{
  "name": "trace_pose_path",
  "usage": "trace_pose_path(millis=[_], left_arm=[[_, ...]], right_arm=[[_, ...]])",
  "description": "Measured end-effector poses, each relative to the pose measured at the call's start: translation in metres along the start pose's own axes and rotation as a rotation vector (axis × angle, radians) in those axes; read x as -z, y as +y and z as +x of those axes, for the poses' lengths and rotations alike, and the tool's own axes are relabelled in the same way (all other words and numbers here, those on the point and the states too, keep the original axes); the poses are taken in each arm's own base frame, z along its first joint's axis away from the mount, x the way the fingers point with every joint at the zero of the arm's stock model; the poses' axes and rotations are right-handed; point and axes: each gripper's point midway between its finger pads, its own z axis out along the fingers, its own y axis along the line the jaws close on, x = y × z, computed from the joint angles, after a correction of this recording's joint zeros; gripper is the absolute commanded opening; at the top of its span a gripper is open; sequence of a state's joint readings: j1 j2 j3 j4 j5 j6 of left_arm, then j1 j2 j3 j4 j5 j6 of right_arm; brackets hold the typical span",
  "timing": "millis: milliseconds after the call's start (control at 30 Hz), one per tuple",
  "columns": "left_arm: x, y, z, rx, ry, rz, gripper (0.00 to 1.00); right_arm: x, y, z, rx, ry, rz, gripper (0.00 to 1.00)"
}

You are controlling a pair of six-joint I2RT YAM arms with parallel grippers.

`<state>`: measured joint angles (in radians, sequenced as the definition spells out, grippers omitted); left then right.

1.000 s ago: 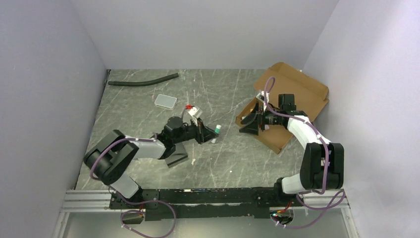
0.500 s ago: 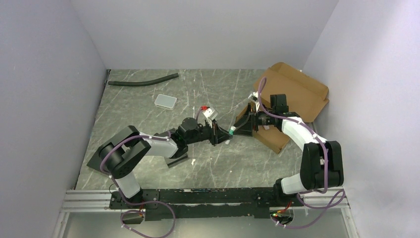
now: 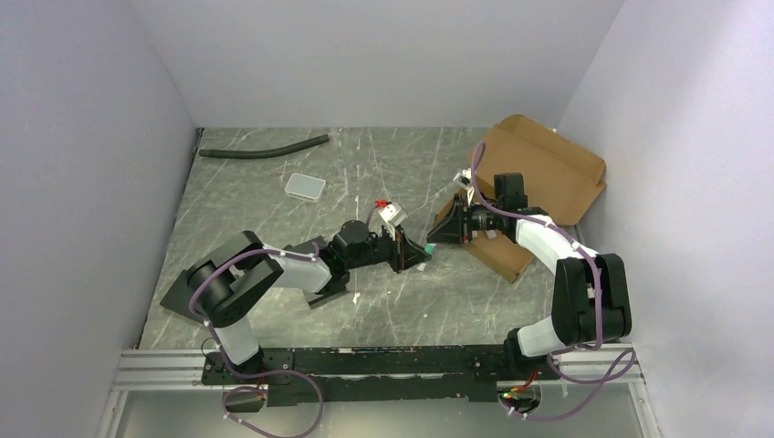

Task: Fold the paper box

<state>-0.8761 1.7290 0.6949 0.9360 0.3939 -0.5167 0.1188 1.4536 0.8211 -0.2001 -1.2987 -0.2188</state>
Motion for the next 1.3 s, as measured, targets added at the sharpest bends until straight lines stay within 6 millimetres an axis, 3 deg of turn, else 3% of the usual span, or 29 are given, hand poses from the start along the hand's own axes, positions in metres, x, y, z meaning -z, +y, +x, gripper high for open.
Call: trace_pose_path(millis=[100, 233, 400, 533, 600, 633, 733, 933, 1133, 1300], left_arm=[[0.0, 0.002, -0.001, 0.0, -0.007, -0.01, 0.0], [0.0, 0.005, -0.003, -0.001, -0.017, -0.028, 0.01], [0.0, 0.005, -0.004, -0.001, -0.019, -0.029, 0.01], [0.0, 0.003, -0.004, -0.002, -0.018, -0.025, 0.03], [0.0, 0.003, -0.003, -0.002, -0.017, -0.027, 0.05], [0.0, 0.003, -0.003, -0.001, -0.017, -0.027, 0.08], [0.0, 0.004, -0.004, 0.0, -0.019, -0.035, 0.21], [0.003, 0.004, -0.01, 0.002, -0.024, -0.057, 0.67], [0.023, 0.001, -0.021, -0.015, -0.049, -0.106, 0.78], [0.053, -0.002, -0.033, -0.055, -0.067, -0.182, 0.98]], right_arm=[[-0.001, 0.002, 0.0, -0.011, 0.002, -0.004, 0.5], [-0.004, 0.004, 0.001, -0.016, 0.009, -0.012, 0.49], [-0.005, 0.003, 0.002, -0.015, 0.014, -0.006, 0.29], [-0.005, -0.001, 0.004, -0.022, 0.019, 0.009, 0.21], [-0.005, -0.002, 0.004, -0.025, 0.021, 0.009, 0.08], [-0.006, -0.002, 0.004, -0.026, 0.022, 0.008, 0.01], [-0.006, -0.002, 0.003, -0.025, 0.028, 0.01, 0.0], [-0.006, -0.001, -0.002, -0.007, 0.045, 0.019, 0.0], [0.009, -0.012, -0.012, 0.038, 0.048, 0.108, 0.0], [0.04, -0.034, -0.027, 0.103, 0.052, 0.282, 0.0]])
